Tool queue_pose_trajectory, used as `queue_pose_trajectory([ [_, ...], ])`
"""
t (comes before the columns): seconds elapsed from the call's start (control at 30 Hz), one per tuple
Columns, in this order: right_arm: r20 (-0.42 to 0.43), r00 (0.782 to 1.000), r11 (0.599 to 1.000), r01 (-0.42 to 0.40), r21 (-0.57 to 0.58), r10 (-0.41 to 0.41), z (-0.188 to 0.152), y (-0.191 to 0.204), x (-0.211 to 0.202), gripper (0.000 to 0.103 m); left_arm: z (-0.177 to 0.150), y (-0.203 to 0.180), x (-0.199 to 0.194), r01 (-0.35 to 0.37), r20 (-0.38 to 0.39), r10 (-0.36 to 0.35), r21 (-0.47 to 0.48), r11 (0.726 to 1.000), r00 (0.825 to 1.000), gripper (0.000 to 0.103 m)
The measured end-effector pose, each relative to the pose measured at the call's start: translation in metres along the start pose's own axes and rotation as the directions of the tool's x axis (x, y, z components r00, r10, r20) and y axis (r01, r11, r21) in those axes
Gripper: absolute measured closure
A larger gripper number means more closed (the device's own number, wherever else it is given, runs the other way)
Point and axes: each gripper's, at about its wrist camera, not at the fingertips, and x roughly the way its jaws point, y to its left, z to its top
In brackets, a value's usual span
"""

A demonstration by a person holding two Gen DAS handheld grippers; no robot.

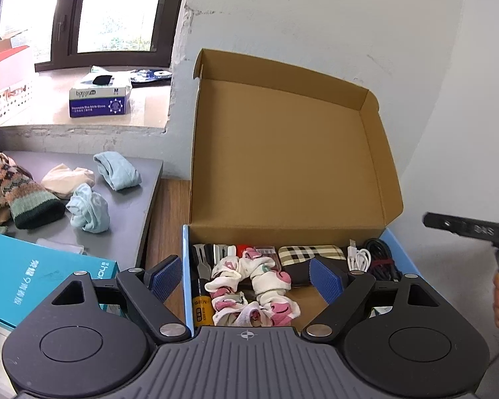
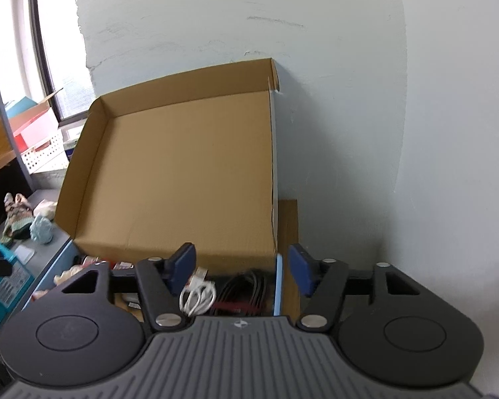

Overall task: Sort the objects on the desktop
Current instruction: 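Grasp the edge of the DUZ box lid with the right gripper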

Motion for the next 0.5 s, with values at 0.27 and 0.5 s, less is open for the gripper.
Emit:
queue_pose_trajectory([
  [0.27,0.003,0.999,0.999,0.046,-0.018,-0.046,0.016,-0.012,0.045,0.066,0.0,-0.004,-0.006,0.003,0.007,-0.003,0.002,1.0,1.0,0.017],
  [0.5,-0.005,0.998,0.997,0.069,-0.024,-0.069,0.017,-0.018,0.064,0.099,0.001,0.001,-0.01,-0.014,0.008,0.015,-0.011,1.0,1.0,0.017],
])
